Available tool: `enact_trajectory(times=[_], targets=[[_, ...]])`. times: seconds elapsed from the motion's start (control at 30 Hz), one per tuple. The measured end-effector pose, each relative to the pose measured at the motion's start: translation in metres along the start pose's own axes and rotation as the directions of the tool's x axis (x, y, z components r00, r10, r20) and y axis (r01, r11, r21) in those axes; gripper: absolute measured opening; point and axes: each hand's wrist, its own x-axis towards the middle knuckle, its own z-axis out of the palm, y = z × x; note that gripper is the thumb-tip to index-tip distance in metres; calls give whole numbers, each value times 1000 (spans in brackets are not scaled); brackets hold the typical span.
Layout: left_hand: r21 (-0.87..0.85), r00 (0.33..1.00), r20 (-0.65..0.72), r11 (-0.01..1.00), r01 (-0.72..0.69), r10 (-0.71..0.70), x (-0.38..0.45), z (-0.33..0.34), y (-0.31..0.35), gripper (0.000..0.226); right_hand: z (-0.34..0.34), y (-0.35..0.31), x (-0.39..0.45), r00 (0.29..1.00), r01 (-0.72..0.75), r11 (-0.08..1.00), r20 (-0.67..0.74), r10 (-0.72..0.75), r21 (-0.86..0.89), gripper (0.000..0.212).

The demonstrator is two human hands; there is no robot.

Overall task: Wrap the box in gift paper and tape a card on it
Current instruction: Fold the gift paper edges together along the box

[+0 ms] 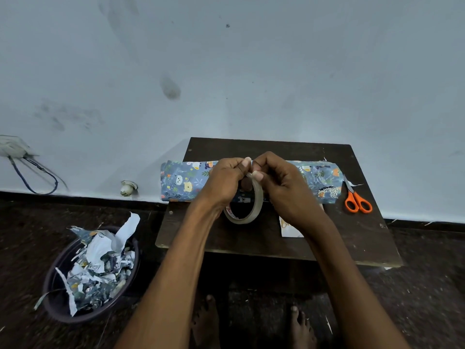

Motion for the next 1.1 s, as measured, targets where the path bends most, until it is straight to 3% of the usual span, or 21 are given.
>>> enact_trajectory(times=[0.43, 0.9, 1.1], targets=[[41, 999, -11, 999, 35, -35, 2, -1, 2, 43, 0, 7, 0, 994, 12, 995, -110, 0, 104, 8], [32, 999, -13, 999, 42, -41, 3, -1, -2, 44, 3, 7, 1, 1000, -12, 999, 14, 11, 41, 16], [32, 998, -32, 998, 50, -49, 4, 0, -1, 55, 5, 13, 0, 995, -10, 991, -93, 23, 135, 4]])
